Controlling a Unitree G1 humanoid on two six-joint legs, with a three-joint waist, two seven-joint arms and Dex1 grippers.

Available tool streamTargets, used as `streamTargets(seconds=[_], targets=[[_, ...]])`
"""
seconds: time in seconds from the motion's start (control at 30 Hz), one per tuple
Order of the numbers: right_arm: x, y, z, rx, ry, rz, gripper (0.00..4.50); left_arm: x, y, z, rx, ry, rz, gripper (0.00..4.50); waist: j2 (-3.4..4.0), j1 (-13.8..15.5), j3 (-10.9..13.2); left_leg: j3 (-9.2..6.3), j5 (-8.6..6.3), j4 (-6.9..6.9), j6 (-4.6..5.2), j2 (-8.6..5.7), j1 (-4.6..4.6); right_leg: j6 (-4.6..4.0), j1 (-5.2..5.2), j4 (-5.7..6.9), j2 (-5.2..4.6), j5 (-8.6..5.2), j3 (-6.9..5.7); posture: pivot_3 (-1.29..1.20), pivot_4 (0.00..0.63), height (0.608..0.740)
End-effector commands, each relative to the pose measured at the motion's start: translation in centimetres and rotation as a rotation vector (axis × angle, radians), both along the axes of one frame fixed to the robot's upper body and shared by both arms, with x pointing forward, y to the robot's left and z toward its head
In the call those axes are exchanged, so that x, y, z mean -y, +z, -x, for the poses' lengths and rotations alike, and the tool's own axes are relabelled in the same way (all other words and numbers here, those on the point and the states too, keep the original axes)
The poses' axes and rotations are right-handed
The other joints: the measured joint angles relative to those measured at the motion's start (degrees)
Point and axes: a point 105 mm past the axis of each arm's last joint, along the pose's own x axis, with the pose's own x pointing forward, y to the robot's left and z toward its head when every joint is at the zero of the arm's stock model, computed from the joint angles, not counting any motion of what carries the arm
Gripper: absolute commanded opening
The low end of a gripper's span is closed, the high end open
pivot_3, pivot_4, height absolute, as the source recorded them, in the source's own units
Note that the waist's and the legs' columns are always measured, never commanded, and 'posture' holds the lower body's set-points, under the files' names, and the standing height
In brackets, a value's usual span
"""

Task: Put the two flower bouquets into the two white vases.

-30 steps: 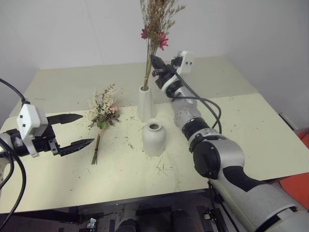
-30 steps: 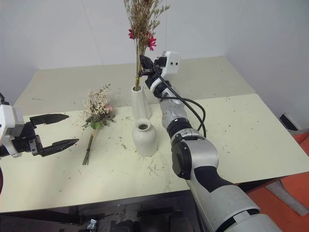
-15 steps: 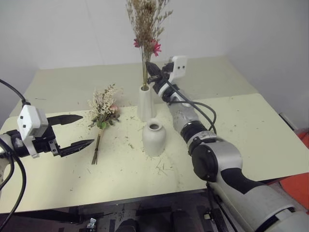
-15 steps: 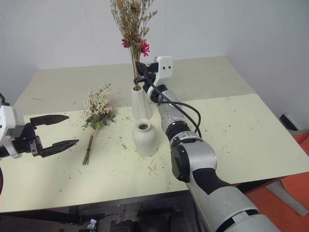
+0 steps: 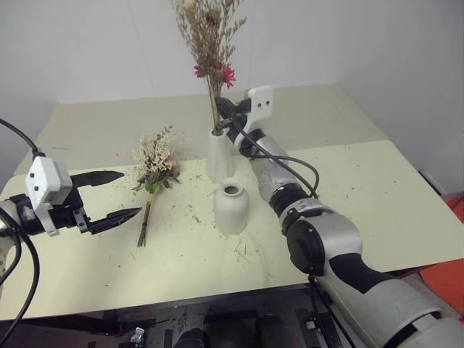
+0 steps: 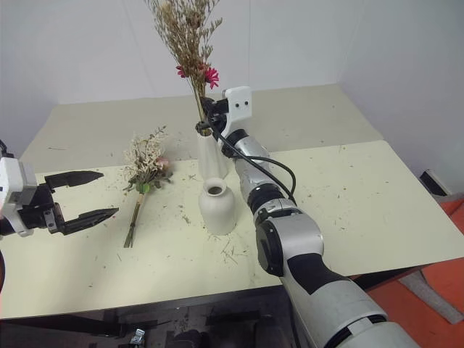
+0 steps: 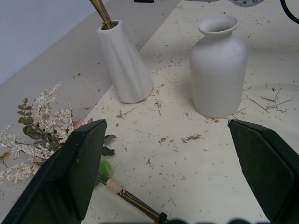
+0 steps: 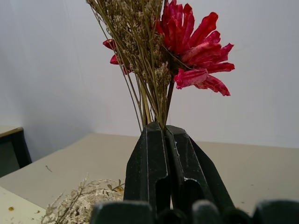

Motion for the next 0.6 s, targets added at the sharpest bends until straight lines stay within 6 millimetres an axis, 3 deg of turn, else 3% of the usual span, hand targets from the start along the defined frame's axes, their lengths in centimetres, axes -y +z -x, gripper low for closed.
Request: streamTargets(seconds=[0.03, 0.1, 0.2, 0.4, 0.5, 0.6], targets=[[0.0, 1.4, 0.4, 0.045, 0.022, -0.04, 0.01, 0.1, 1.1, 0.1, 0.05, -0.006, 0.003, 4.5, 0.0, 0.01, 0.0, 0.0, 0.0, 0.0, 0.0, 0.0, 0.0, 0.0, 0.0, 0.0, 0.0, 0.0, 0.0, 0.0, 0.15, 0.74], [0.1, 1.5, 0.4, 0.042, 0.03, -0.049, 0.01, 0.1, 1.1, 0.1, 0.052, -0.006, 0.003, 4.5, 0.0, 0.01, 0.0, 0.0, 0.0, 0.0, 0.0, 0.0, 0.0, 0.0, 0.0, 0.0, 0.0, 0.0, 0.0, 0.0, 0.15, 0.74], [0.3, 1.7, 0.4, 0.043, 0.038, -0.064, 0.72, 0.1, 1.1, 0.1, 0.054, -0.007, 0.001, 4.5, 0.0, 0.0, 0.0, 0.0, 0.0, 0.0, 0.0, 0.0, 0.0, 0.0, 0.0, 0.0, 0.0, 0.0, 0.0, 0.0, 0.15, 0.74], [0.2, 2.0, 0.7, 0.067, 0.074, -0.075, 2.77, 0.1, 1.2, 0.0, 0.058, -0.009, -0.009, 4.5, 0.0, -0.01, 0.0, 0.0, 0.0, 0.0, 0.0, 0.0, 0.0, 0.0, 0.01, 0.0, 0.0, 0.0, 0.0, 0.0, 0.15, 0.74], [0.6, 1.7, 0.8, 0.079, 0.08, -0.063, 3.27, 0.1, 1.2, -0.2, 0.061, -0.01, -0.019, 4.5, 0.0, 0.03, 0.0, -0.01, 0.0, 0.0, 0.0, 0.0, 0.0, 0.0, 0.01, 0.0, 0.0, 0.0, 0.0, 0.0, 0.15, 0.74], [1.1, 1.4, 0.8, 0.09, 0.086, -0.053, 4.26, 0.1, 1.2, -0.4, 0.063, -0.011, -0.019, 4.5, 0.0, 0.06, 0.0, 0.0, 0.0, 0.0, 0.0, 0.0, 0.01, 0.0, 0.03, 0.0, 0.0, 0.0, 0.0, 0.0, 0.15, 0.74]])
